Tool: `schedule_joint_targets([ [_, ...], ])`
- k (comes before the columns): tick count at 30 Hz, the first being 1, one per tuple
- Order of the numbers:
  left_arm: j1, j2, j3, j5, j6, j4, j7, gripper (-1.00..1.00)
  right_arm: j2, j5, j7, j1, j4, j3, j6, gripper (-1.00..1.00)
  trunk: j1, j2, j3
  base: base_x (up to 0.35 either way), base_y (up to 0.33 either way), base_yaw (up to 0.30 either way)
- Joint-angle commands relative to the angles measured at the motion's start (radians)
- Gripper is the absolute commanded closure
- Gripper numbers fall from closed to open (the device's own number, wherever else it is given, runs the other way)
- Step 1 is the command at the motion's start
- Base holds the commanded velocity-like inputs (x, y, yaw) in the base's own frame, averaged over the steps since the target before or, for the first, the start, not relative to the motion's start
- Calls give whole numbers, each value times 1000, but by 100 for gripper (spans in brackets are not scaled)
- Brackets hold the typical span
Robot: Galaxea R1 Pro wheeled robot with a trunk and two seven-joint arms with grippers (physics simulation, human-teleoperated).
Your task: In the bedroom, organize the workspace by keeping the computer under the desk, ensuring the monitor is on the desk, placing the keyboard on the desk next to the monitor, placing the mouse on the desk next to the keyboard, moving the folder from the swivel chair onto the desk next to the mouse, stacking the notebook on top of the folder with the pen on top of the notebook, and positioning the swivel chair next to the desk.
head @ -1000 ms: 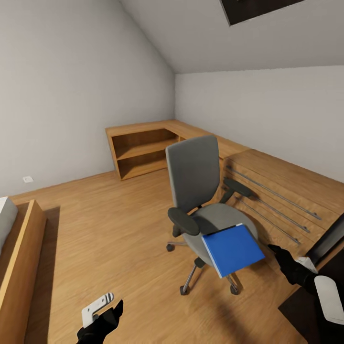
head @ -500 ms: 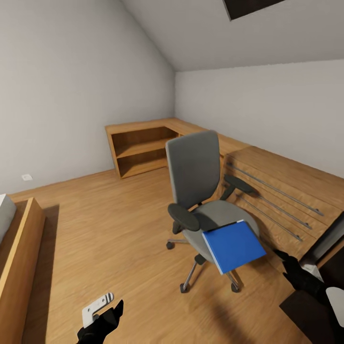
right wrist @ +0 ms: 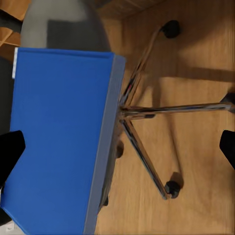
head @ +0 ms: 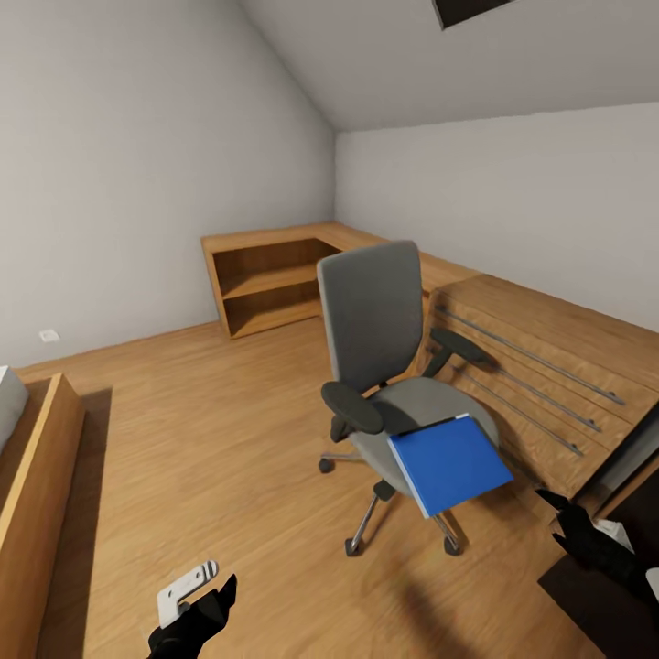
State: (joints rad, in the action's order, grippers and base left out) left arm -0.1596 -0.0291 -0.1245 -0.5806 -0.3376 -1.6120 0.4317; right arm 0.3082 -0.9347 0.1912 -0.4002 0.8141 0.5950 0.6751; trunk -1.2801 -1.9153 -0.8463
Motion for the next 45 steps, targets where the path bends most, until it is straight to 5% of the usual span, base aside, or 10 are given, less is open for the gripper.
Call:
schedule_joint_targets([
  [1,0,0,-1,-8,-2,-2,7,-100,4,2,11,-1,-7,3,6,-100,-4,-8,-4,0,0,0],
  [15,0,0,-3,-8,-3,-1,7,-100,30,6,87,-5,-52,-1,6,-100,-58,-106,-48,0,0,0],
  [45,0,-3,-9,-5,-2,0,7,-100,28,1,161,-5,-52,-6,9,-100,-169,-309,-139,0,0,0],
])
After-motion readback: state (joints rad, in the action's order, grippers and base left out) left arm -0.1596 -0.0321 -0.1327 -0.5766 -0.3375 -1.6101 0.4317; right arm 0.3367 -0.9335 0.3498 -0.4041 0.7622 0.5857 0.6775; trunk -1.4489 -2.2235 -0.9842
